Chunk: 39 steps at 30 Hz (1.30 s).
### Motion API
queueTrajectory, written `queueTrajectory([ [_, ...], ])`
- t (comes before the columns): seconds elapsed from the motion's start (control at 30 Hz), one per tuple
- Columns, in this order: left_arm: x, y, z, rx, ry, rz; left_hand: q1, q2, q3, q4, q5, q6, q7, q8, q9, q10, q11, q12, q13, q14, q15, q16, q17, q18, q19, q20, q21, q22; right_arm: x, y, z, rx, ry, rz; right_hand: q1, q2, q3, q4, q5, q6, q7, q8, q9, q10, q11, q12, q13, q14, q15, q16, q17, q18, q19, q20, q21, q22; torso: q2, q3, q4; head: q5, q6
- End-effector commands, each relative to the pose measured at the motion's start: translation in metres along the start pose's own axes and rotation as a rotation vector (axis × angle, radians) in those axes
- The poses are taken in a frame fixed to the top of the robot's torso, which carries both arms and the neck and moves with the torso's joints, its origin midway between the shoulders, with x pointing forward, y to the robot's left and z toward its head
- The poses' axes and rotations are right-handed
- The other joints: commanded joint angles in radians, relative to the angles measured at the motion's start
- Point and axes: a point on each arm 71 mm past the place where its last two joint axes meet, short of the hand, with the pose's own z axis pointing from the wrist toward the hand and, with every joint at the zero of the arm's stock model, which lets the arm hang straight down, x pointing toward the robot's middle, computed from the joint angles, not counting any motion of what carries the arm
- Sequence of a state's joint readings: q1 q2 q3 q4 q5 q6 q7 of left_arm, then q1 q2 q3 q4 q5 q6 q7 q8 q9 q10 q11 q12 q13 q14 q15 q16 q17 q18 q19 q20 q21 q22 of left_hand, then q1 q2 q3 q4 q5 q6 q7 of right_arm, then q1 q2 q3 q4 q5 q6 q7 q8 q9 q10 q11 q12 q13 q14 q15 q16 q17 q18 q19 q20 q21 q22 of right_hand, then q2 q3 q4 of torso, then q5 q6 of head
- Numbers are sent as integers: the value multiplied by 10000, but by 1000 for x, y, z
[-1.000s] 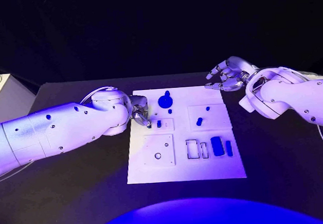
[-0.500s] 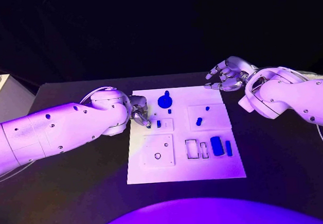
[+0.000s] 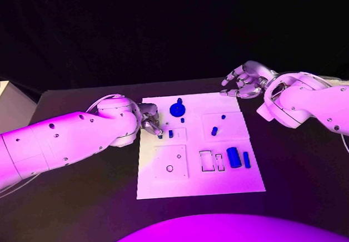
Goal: Assemble the parts on the task board
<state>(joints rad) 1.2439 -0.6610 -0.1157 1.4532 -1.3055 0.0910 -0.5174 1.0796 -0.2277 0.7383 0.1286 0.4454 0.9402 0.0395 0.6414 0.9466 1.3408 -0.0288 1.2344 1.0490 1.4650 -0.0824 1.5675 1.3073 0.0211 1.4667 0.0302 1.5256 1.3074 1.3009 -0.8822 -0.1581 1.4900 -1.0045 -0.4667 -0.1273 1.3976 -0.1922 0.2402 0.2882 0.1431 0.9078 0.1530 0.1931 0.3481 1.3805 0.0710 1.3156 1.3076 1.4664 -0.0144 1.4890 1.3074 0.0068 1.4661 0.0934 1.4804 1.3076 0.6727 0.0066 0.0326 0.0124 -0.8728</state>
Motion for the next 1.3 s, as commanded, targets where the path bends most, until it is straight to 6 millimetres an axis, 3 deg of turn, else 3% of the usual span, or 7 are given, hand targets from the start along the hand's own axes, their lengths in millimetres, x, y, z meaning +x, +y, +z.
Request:
queueTrajectory([
  [0.03, 0, -4, 0, 168, -43, -304, -162, 0, 505, -596, -28, 2, -97, -80, -19, 13, -96, -40, -2, 1058, -90, 33, 2635, -35, 627, -91, 33, 1987, 1, 1, 0, -138, 53, -37, -107, 14, 80, 3, 55, -81, 18, 62, -3, -67, -16, -53, 539, 654, 75, -46, 1183, 155, 660, 24, -52, 2068, -11, -5, 2, -15, 2],
  [0.83, 0, 1, 1, -13, 46, -378, -656, -95, -877, 199, -112, 203, -129, -220, -139, -45, -120, -43, 58, 1058, -118, 33, 2635, -31, 620, -131, 10, 1973, 0, 1, -1, -132, 21, -35, -122, 25, 88, 4, 79, -87, 18, 63, -4, -74, -15, -61, 530, 651, 74, -55, 1172, 156, 659, 23, -56, 2066, -15, -19, 7, -33, 2],
  [1.3, 0, 4, 3, -160, 85, -382, -676, -98, -1059, 296, -115, 213, -125, -241, -152, -64, -116, -59, 42, 1058, -115, 33, 2635, -23, 601, -130, -12, 1944, 0, 1, -1, -139, -10, -30, -144, 27, 93, 5, 100, -96, 19, 64, -6, -82, -15, -70, 520, 649, 74, -64, 1161, 161, 651, 22, -81, 2052, -16, -20, 10, -37, 2],
])
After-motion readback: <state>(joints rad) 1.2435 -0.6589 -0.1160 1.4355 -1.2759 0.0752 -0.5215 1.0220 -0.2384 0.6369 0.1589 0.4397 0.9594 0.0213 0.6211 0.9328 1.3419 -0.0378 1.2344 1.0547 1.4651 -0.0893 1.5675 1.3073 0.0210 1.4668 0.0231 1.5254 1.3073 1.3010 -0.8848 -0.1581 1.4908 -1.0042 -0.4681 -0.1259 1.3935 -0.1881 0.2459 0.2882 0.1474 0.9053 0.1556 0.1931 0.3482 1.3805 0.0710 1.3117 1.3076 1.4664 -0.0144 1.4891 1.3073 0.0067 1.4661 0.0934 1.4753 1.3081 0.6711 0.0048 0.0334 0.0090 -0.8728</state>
